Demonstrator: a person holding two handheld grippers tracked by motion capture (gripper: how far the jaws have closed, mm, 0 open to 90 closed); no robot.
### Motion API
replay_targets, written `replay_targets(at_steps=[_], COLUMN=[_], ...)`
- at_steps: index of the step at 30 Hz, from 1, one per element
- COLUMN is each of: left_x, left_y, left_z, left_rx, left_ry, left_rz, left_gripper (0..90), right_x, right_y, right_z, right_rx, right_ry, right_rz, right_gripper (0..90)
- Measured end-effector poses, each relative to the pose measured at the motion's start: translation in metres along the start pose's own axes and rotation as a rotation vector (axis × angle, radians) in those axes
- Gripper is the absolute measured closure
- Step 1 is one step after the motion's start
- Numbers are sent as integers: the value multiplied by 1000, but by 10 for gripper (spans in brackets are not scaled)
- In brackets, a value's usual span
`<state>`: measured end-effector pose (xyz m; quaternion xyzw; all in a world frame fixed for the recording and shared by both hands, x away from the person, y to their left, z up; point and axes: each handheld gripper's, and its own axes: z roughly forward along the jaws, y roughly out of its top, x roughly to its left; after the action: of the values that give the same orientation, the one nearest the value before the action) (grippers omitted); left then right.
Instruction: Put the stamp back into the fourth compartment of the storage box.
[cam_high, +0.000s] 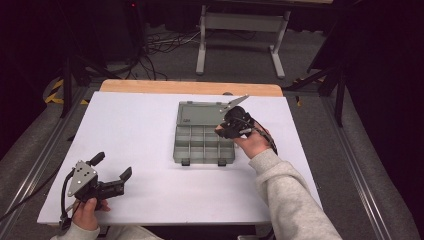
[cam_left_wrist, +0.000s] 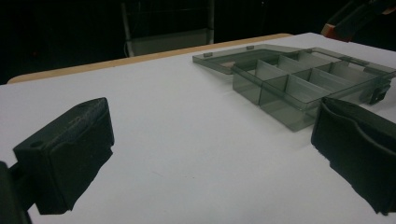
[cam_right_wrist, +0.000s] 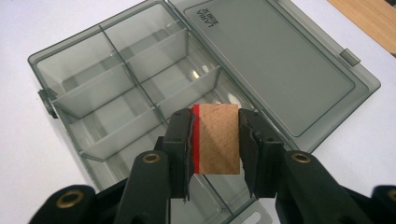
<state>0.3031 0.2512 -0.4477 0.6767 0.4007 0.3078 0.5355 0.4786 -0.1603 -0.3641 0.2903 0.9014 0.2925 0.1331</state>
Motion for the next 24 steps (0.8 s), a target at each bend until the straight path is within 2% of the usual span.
replay_targets(at_steps=[24], left_x=[0], left_y=[-1], left_z=[1], left_rx=[6], left_ry=[-1], left_rz=[-7], left_gripper=[1], right_x=[-17], right_y=[-9], right_z=[21], right_rx=[87], right_ry=[-14], right_rz=[48], right_gripper=[663])
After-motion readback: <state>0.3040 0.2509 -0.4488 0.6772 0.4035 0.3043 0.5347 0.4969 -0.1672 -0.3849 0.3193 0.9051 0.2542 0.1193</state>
